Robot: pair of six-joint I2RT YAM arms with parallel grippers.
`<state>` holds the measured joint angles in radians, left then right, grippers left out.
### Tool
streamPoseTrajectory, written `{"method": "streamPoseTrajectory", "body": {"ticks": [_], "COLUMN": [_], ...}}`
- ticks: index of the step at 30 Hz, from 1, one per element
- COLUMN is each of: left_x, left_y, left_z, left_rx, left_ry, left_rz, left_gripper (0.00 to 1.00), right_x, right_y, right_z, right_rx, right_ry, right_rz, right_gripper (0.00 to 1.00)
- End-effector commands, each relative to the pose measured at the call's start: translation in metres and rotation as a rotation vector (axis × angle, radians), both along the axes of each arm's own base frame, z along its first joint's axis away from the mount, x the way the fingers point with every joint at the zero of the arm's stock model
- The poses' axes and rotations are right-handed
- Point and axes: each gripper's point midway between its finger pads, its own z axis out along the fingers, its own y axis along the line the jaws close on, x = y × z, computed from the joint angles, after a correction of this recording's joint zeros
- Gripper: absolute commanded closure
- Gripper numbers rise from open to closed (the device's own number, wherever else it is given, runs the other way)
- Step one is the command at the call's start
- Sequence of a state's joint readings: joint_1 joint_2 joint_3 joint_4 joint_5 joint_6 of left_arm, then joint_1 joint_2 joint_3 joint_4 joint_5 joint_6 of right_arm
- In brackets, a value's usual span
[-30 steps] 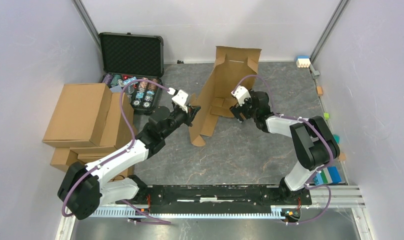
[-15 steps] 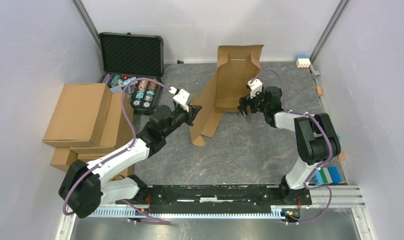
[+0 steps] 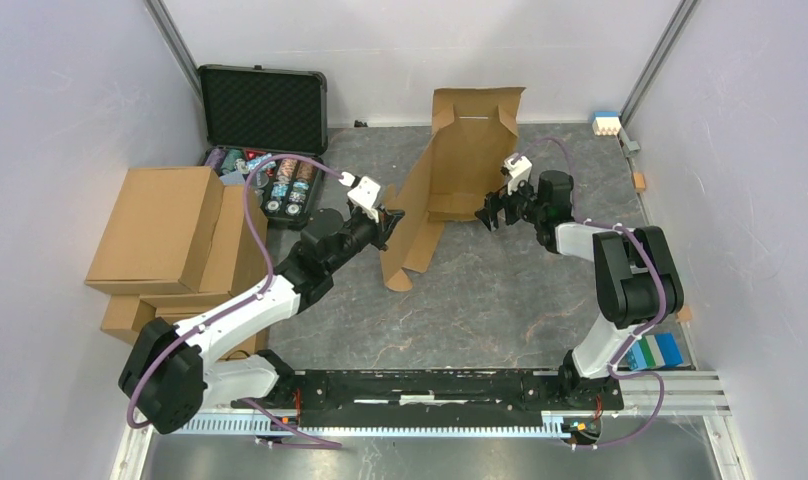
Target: Fold the paper box
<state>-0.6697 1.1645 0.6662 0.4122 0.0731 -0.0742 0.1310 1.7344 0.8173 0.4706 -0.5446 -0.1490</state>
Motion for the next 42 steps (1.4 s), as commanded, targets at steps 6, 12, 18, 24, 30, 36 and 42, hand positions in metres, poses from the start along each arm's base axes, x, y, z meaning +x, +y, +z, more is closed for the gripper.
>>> {"method": "streamPoseTrajectory", "body": {"ticks": [6,12,18,24,30,36,42], "left_x": [-0.008,-0.009,-0.008,-0.008,-0.008,-0.008,-0.008], "left_y": [-0.010,-0.011,-0.011,-0.010,-0.011,-0.011,-0.011], "left_z": [-0.014,-0.011,-0.013,-0.014,-0.013,-0.012,-0.013], "left_rx": [0.040,0.039,0.044,0.045,0.044,0.043,0.049], "left_ry": [0.053,0.053,0.056,0.057,0.056,0.055,0.059], "left_rz": [-0.064,-0.073,-0.069,-0.067,-0.069,-0.071,-0.073], "left_gripper": [0.98,0.98,0.98,0.98,0.98,0.98,0.98], "right_x": [0.002,0.003,0.003,0.001,0.003,0.014,0.017], "right_y": [0.012,0.011,0.016,0.019,0.018,0.009,0.008], "right_z": [-0.005,-0.007,-0.009,-0.005,-0.002,0.011,0.017], "right_rx": [-0.096,-0.132,-0.126,-0.115,-0.105,0.005,0.062], "right_ry": [0.006,-0.008,0.006,-0.006,-0.014,-0.029,-0.039], "right_rz": [0.129,0.143,0.177,0.192,0.173,0.104,0.094], "right_gripper": [0.02,0.02,0.02,0.02,0.02,0.02,0.02]}}
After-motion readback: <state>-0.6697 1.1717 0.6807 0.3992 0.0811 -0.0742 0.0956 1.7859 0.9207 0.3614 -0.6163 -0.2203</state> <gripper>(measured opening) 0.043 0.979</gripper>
